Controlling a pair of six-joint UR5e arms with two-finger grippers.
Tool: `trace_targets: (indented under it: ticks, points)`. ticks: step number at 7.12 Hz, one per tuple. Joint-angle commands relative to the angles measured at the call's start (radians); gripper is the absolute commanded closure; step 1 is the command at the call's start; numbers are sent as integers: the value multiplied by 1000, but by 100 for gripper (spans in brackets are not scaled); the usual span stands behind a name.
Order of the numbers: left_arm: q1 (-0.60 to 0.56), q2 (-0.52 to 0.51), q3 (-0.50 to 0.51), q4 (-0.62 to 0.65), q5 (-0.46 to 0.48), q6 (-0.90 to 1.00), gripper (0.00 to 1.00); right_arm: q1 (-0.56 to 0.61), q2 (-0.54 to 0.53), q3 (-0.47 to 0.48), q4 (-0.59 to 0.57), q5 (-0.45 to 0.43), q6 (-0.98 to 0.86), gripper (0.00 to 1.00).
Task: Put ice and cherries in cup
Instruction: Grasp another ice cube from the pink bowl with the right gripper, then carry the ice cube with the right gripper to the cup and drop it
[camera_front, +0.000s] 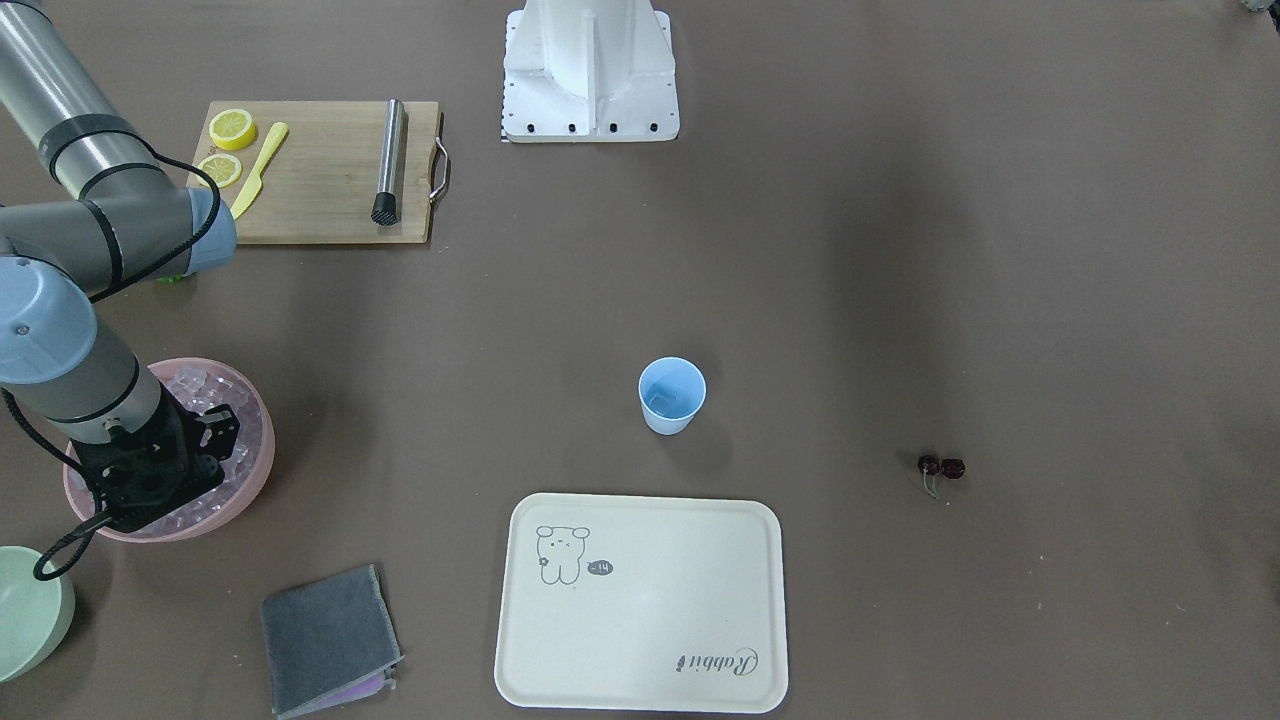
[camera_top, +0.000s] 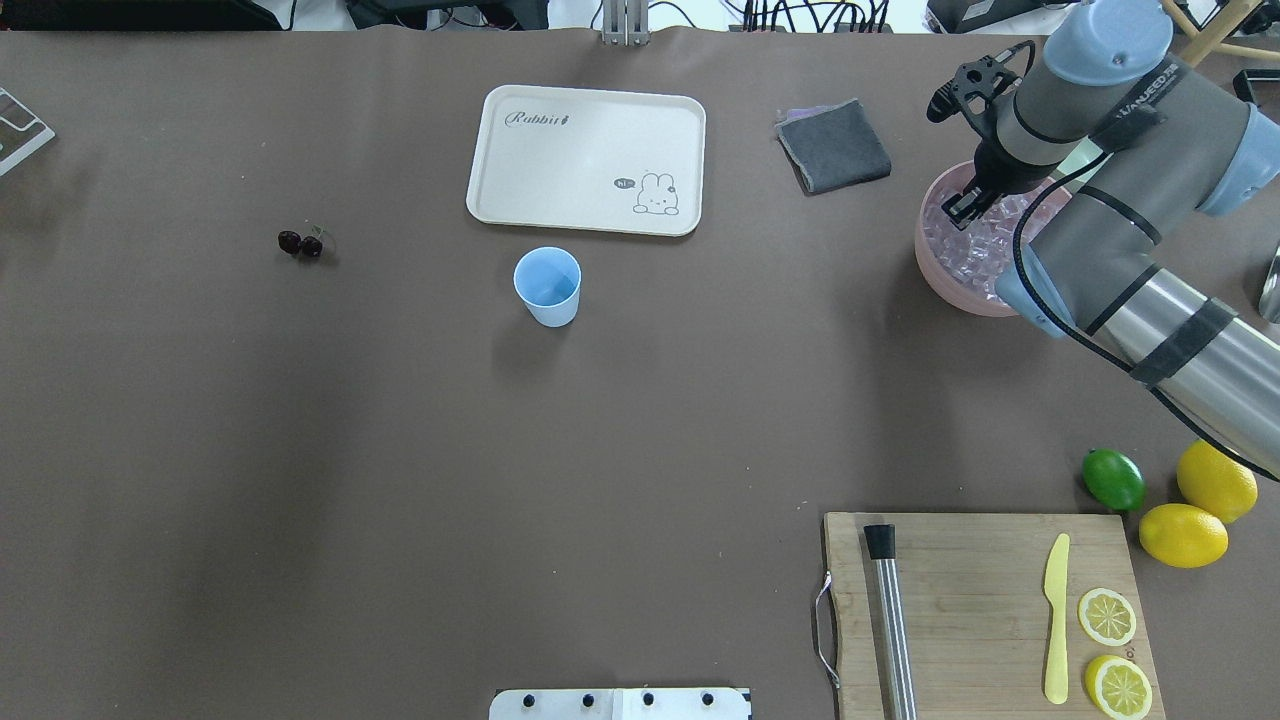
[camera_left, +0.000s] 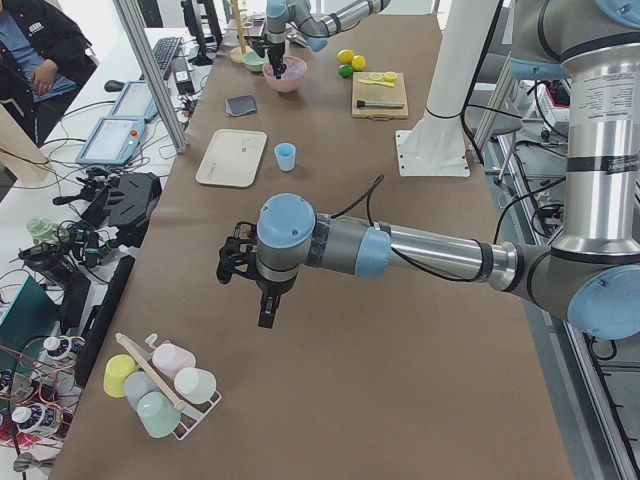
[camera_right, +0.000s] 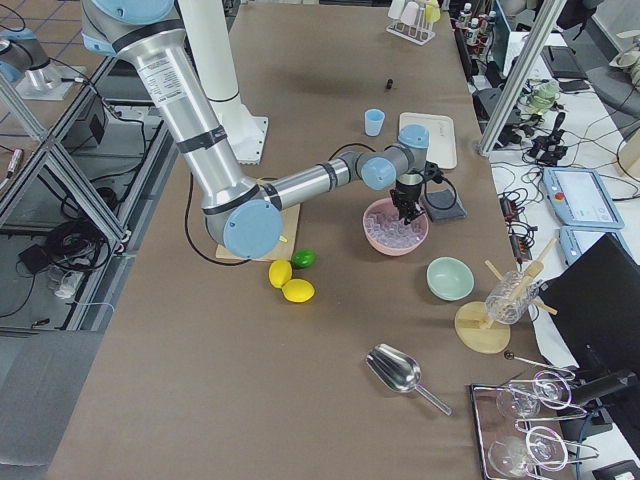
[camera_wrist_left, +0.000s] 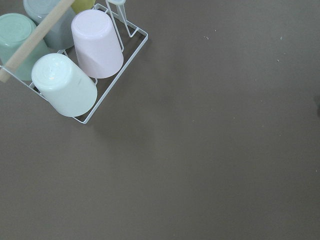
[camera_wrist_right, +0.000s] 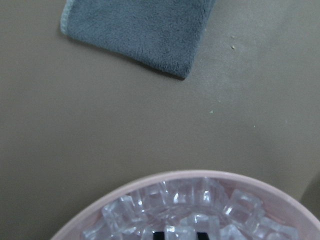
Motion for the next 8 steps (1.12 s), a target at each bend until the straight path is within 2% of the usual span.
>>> trace_targets:
  ticks: [1,2,3,4,6,7,8]
  points:
    - [2,-1,1,0,0,0,2,44,38,98,-184,40,-1,87]
    - [2,-1,3,0,1,0,2,59,87,137,-267,65,2,87]
    - [2,-1,3,0,0,0,2,38,162,137,-332,67,96,87]
    - [0,-1,1,1,0,-2,2,-34,249,119,-335,56,283,88]
    - [0,0,1,1,1,-2,2,-178,463,15,-328,-34,602,88]
    - [0,0,1,1,0,-2,2,-239,580,-94,-323,-68,728,88]
    - [0,0,4,1,1,-2,2,-305,619,-128,-321,-135,810,88]
